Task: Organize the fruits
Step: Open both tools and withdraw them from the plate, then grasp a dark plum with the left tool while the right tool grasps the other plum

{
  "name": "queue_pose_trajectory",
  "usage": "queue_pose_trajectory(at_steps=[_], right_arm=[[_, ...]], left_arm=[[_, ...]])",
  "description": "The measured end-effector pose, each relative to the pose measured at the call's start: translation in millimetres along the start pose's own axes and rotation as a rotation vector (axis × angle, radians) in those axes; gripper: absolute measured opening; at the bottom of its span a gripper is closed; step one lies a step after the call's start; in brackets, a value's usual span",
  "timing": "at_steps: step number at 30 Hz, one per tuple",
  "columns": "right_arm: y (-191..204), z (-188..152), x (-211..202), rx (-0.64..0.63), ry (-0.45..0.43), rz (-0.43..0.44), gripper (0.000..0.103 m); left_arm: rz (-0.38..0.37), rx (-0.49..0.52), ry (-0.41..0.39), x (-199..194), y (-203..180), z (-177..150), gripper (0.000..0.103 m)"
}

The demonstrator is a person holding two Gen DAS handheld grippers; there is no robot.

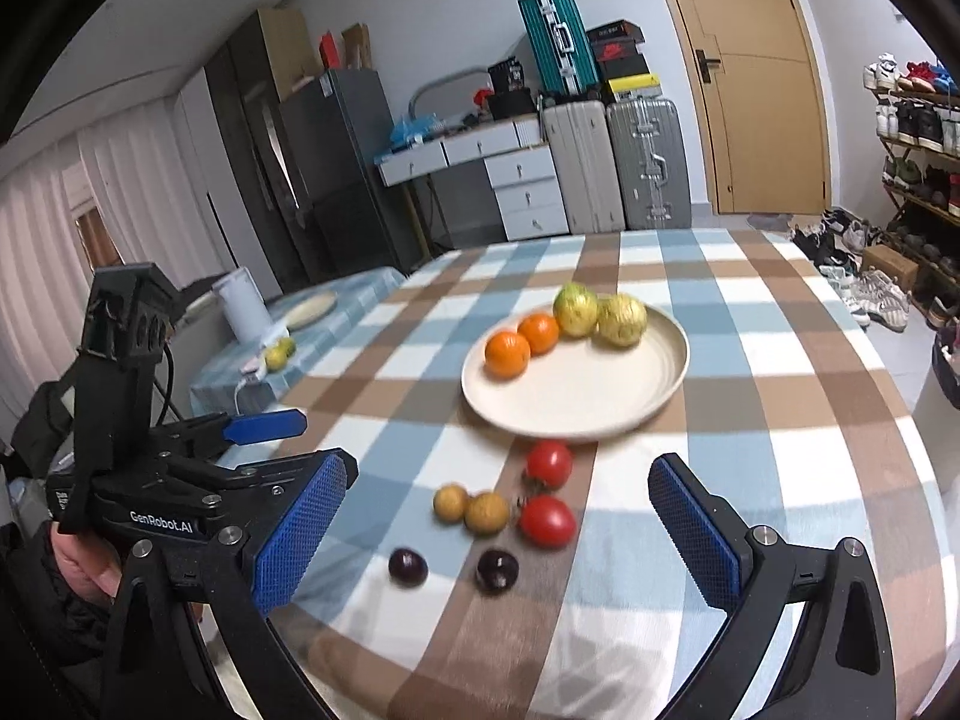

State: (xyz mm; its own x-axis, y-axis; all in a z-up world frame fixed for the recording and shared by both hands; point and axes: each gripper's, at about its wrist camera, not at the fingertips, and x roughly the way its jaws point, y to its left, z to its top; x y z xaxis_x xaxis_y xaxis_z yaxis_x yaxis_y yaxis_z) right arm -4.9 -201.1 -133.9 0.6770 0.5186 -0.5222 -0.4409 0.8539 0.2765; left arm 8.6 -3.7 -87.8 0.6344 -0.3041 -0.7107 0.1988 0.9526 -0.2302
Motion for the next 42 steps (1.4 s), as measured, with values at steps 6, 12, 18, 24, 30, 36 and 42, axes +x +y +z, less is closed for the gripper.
queue_pose_trajectory(at_steps=[6,12,18,24,30,36,42], right_arm=[[1.4,-11.8,2.4,-0.005,0.029,-0.026,0.103],[-7.1,-18.1,5.8,0.035,0.044,-0.022,0.103],[-13.6,-23.4,11.4,0.059,0.057,-0.020,0.103],[-18.7,-28.9,16.6,0.083,0.077,0.002,0.103],[-21.9,-33.5,22.2,0.097,0.096,0.007,0.103],[-21.2,-35.4,23.5,0.097,0.100,0.019,0.103],[-21.6,-37.5,25.8,0.109,0.117,0.035,0.103]], left_arm=[[-0.013,0.018,0.046,15.2,-2.7,-13.7,0.102],[0.047,0.074,0.067,26.7,-9.4,-20.7,0.102],[-0.003,0.094,0.105,38.1,-13.6,-25.5,0.092],[-0.017,0.121,0.135,45.9,-18.3,-29.6,0.066],[-0.077,0.137,0.175,51.9,-21.1,-32.2,0.022],[-0.102,0.121,0.164,49.5,-17.1,-31.6,0.022],[-0.090,0.093,0.126,38.9,-6.4,-25.5,0.022]])
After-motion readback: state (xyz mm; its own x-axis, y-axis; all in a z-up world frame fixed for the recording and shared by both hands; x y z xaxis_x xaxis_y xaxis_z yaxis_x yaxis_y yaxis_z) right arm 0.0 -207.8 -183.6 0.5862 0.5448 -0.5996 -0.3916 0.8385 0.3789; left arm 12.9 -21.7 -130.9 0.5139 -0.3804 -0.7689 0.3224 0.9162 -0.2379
